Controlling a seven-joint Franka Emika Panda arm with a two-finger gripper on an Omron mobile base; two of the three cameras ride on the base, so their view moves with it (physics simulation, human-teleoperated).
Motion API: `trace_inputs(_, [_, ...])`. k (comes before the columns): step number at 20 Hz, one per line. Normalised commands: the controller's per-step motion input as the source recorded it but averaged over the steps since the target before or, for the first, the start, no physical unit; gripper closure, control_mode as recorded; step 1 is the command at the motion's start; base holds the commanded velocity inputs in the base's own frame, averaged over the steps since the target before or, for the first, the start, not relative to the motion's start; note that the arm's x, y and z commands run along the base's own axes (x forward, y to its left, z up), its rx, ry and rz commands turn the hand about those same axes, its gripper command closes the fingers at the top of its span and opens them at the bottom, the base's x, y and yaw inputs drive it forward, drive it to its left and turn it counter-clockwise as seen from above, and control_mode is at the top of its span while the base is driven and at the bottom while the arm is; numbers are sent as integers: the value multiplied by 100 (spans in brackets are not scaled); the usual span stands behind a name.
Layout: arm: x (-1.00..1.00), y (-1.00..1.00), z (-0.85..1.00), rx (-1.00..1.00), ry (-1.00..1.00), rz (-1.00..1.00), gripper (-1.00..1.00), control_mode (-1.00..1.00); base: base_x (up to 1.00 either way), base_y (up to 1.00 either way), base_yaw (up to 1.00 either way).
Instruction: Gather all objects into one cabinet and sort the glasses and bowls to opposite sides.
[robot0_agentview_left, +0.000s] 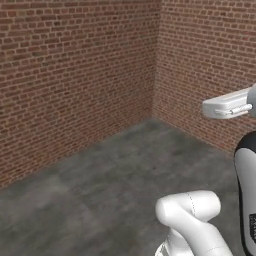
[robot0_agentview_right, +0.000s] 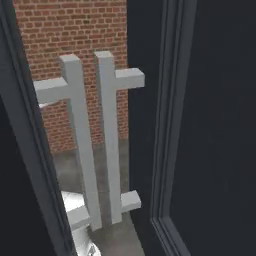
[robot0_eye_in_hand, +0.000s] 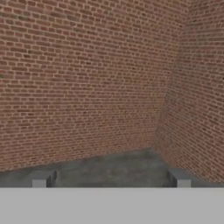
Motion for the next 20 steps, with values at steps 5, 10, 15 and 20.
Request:
trace_inputs(5, [0,0,0,0,0,0,-100,100,0,-37,-74])
trace_inputs(10, [0,0,0,0,0,0,-100,100,0,-27,-74])
trace_inputs(15, [0,0,0,0,0,0,-100,100,0,-13,-71])
trace_inputs(20, [0,0,0,0,0,0,-100,100,0,0,-65])
